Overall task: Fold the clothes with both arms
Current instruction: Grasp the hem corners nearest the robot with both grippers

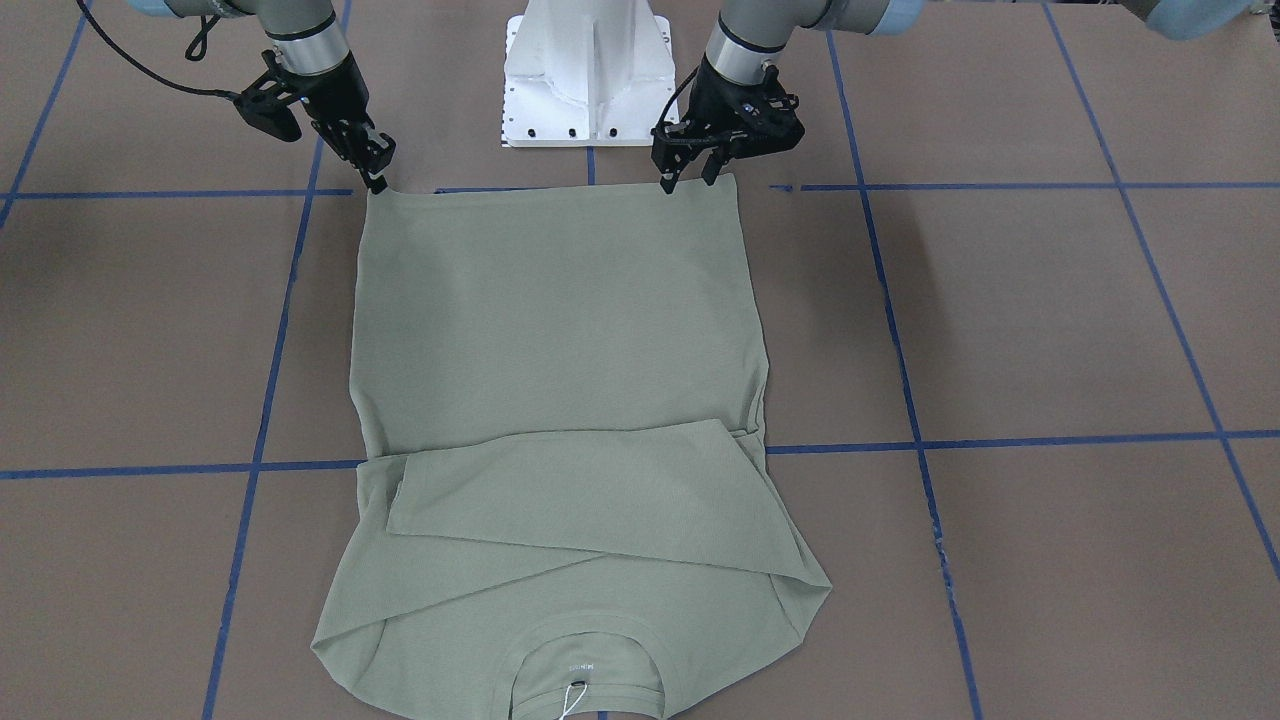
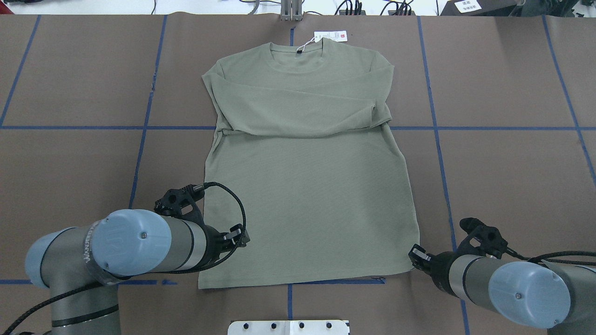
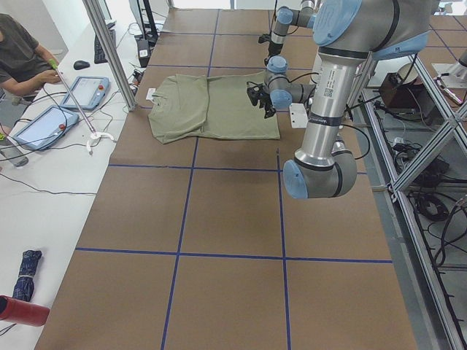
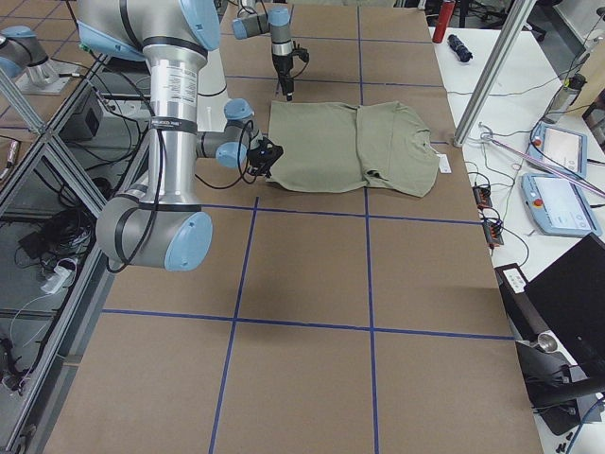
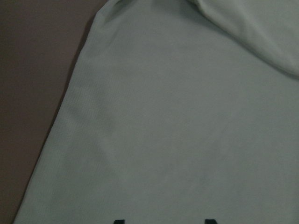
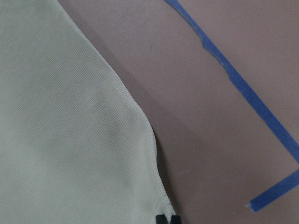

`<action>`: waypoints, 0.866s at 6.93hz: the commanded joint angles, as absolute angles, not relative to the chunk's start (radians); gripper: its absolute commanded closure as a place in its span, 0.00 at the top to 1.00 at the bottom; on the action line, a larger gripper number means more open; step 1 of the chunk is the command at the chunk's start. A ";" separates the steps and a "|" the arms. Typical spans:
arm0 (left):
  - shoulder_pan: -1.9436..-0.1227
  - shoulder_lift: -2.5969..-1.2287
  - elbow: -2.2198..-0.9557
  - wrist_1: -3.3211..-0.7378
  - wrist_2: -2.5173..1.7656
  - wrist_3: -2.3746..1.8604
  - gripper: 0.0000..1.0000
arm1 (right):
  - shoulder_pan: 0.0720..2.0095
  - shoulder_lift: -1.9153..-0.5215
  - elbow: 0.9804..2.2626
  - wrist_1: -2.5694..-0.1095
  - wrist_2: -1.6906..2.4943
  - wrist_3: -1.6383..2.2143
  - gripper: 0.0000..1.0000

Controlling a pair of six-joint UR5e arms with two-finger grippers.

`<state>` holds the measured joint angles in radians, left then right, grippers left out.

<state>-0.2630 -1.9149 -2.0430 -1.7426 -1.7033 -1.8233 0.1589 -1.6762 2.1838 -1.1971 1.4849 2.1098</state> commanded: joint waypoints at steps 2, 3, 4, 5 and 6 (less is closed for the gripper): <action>-0.215 -1.899 -2.036 -1.727 -1.700 -1.887 0.65 | 0.169 -1.674 2.189 -1.198 1.489 2.109 0.00; -0.198 -1.861 -2.031 -1.726 -1.698 -1.888 0.64 | 0.175 -1.675 2.191 -1.198 1.497 2.109 0.00; -0.195 -1.835 -2.031 -1.726 -1.700 -1.888 0.64 | 0.179 -1.675 2.191 -1.198 1.497 2.109 0.00; -0.189 -1.829 -2.028 -1.726 -1.698 -1.890 0.64 | 0.179 -1.674 2.191 -1.197 1.497 2.109 0.00; -0.172 -1.829 -2.013 -1.726 -1.698 -1.894 0.63 | 0.183 -1.674 2.192 -1.197 1.497 2.108 0.00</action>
